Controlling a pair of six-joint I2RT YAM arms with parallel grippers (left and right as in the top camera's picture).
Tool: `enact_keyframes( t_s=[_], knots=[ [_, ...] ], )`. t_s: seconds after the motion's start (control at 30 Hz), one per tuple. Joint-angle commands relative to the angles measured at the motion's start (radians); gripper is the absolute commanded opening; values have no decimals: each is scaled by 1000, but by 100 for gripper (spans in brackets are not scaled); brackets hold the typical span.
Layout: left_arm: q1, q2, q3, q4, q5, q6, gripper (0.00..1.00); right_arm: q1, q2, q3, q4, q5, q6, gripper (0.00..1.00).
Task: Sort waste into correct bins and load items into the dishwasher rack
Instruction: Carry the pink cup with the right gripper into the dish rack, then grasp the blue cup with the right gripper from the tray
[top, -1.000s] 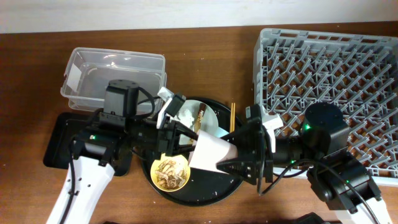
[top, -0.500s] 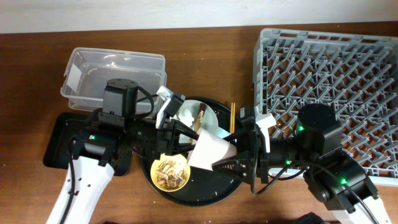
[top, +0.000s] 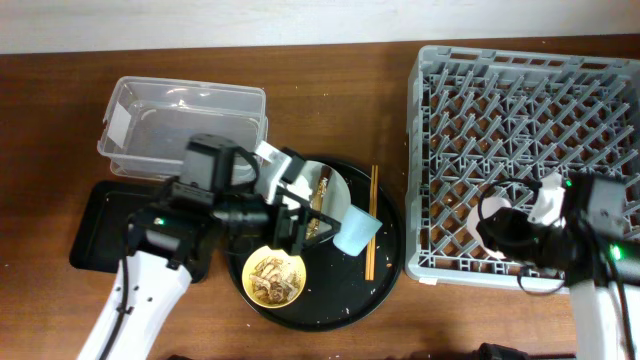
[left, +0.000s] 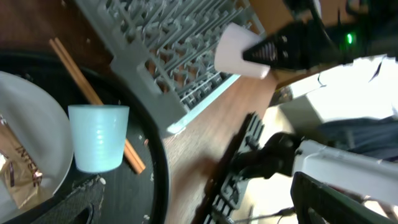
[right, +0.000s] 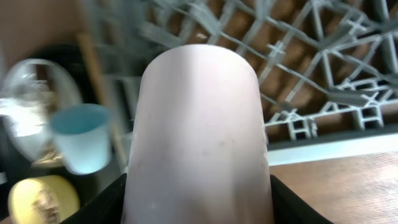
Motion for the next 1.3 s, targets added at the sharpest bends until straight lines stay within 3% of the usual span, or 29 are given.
enact_keyframes(
  t_s=[0.0, 0.23, 0.27, 0.37, 0.5, 0.57, 0.63, 0.67, 0.73, 0.83, 0.93, 1.03, 1.17, 1.23, 1.27],
  knots=[
    [-123, -2, 11, -18, -235, -6, 95, 30, 200, 113, -46, 122, 6, 48],
    [-241, 1, 11, -39, -376, -21, 95, 119, 439, 217, -13, 122, 5, 48],
    [-243, 2, 11, -39, -376, -21, 95, 119, 439, 217, -10, 125, 5, 61],
    [-245, 5, 11, -38, -402, -21, 94, 119, 437, 220, -4, 123, 5, 81],
    [-314, 35, 11, 20, -588, -25, 92, 120, 394, 302, -85, 60, 5, 86],
    [-355, 86, 11, 60, -658, -60, 91, 137, 315, 335, -112, -54, -68, 85],
    [-367, 141, 11, 64, -728, -169, 89, 245, 232, 334, -116, -198, -226, 80],
    [-363, 147, 11, 64, -752, -229, 83, 346, 220, 334, -111, -200, -241, 77],
    [-341, 116, 43, 31, -760, -270, 82, 503, 238, 307, -43, -192, -240, 70],
    [-293, 8, 146, -132, -782, -273, 82, 651, 331, 266, 90, -108, -240, 69],
    [-236, -146, 229, -311, -813, -272, 84, 701, 495, 265, 188, -92, -272, 67],
    [-223, -270, 231, -361, -813, -272, 84, 699, 643, 265, 200, -104, -349, 62],
    [-224, -316, 231, -375, -813, -272, 84, 700, 712, 264, 208, -155, -397, 60],
    [-224, -310, 231, -387, -809, -272, 84, 700, 723, 264, 209, -157, -397, 51],
    [-224, -310, 231, -389, -809, -272, 84, 701, 723, 261, 201, -172, -397, 39]
  ],
)
